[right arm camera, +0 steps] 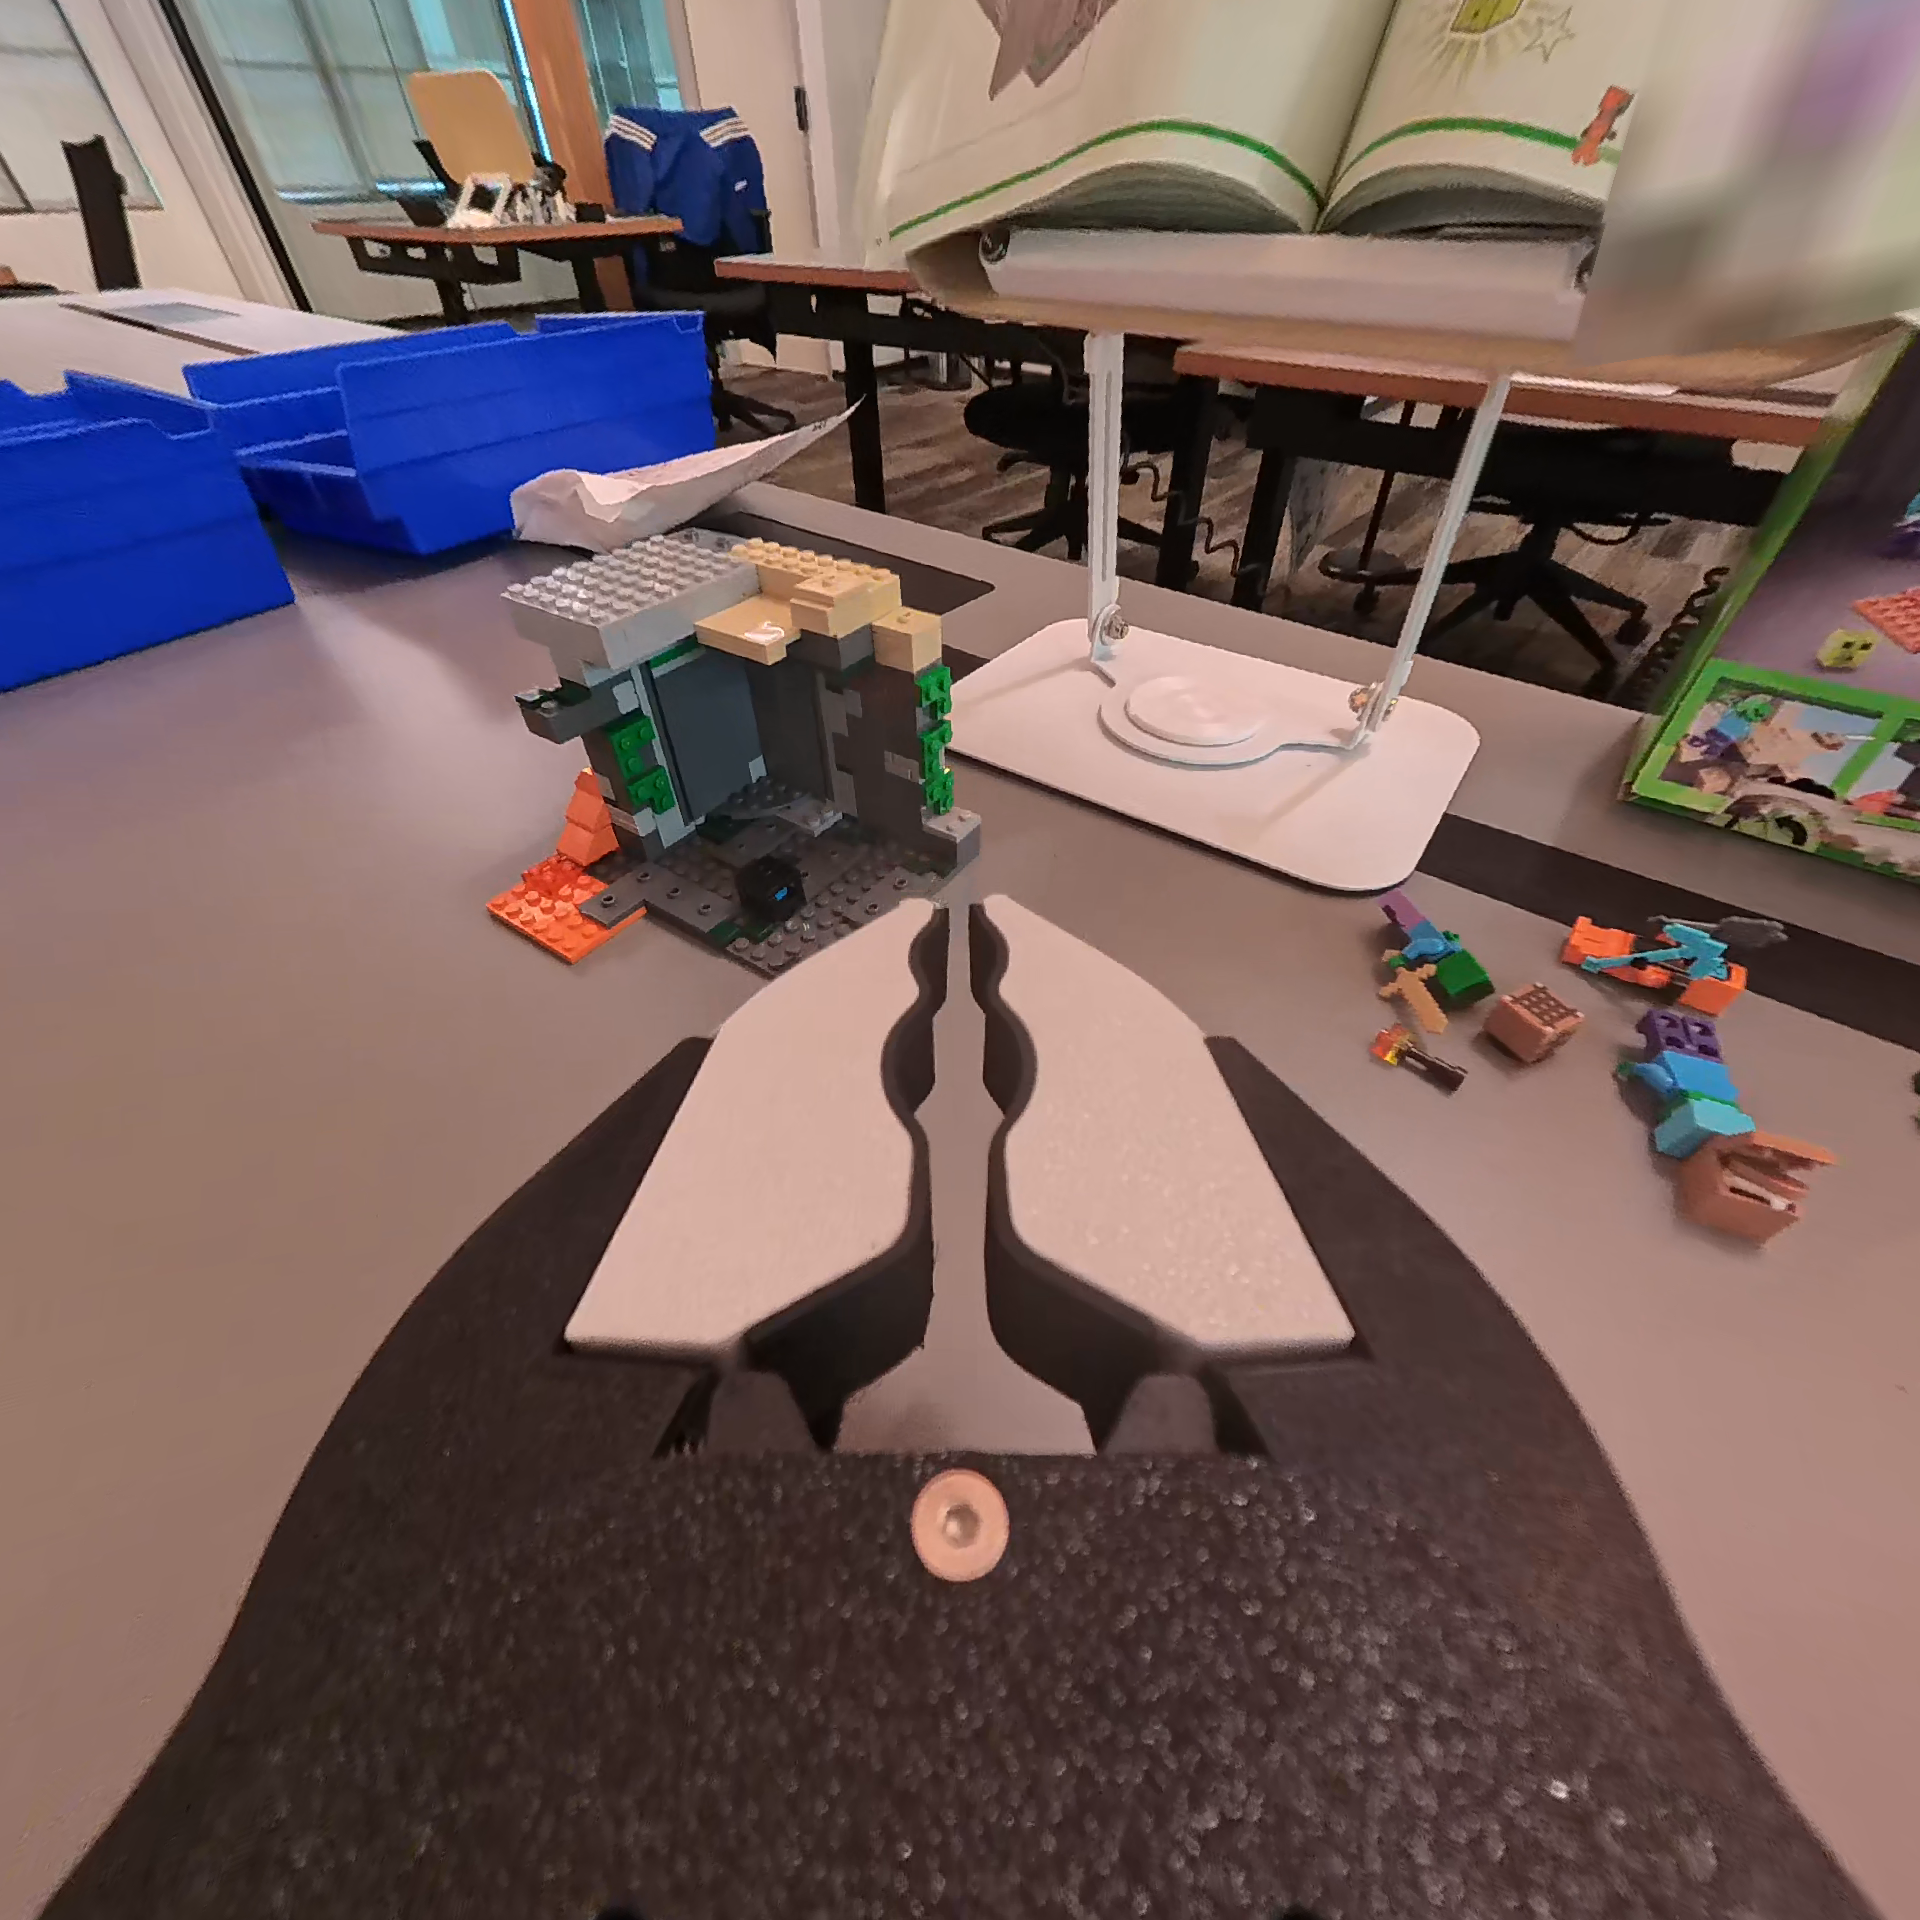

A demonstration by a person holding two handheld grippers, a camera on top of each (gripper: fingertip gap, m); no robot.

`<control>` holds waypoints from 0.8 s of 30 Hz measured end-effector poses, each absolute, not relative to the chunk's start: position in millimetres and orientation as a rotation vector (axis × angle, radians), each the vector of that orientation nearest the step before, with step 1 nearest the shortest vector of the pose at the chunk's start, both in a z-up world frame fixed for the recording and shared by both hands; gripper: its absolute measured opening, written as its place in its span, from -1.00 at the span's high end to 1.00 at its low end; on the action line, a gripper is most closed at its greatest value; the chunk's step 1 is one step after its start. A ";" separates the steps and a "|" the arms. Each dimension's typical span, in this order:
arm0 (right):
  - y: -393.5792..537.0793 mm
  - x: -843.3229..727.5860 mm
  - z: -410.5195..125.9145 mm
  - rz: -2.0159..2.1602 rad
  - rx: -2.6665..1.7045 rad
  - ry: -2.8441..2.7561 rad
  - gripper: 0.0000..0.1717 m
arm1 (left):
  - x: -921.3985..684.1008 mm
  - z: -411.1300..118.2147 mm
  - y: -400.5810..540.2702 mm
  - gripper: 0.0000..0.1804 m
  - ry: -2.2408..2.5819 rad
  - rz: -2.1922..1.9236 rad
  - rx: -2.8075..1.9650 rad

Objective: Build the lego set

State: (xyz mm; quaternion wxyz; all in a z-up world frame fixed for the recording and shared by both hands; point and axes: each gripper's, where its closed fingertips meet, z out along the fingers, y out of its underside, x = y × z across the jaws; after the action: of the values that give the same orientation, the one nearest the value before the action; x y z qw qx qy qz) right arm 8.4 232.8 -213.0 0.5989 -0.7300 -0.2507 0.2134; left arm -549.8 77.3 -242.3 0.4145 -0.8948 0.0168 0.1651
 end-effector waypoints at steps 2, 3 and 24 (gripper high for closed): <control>232.6 6.4 -216.7 0.492 -1.704 -0.595 0.96 | -559.6 -242.1 78.2 0.87 0.028 0.454 -2.246; 232.3 5.7 -217.9 0.489 -1.707 -0.601 0.96 | -560.8 -242.1 79.3 0.88 0.027 0.441 -2.246; 229.3 0.7 -221.9 0.495 -1.718 -0.634 0.97 | -453.7 -167.0 158.9 0.61 0.305 0.455 -1.916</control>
State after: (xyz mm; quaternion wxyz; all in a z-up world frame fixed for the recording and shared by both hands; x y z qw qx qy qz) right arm 0.7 229.3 -221.9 0.5827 -0.7360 -0.2716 0.2119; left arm -453.7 158.9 -167.0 0.5434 -0.8071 0.1284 0.1918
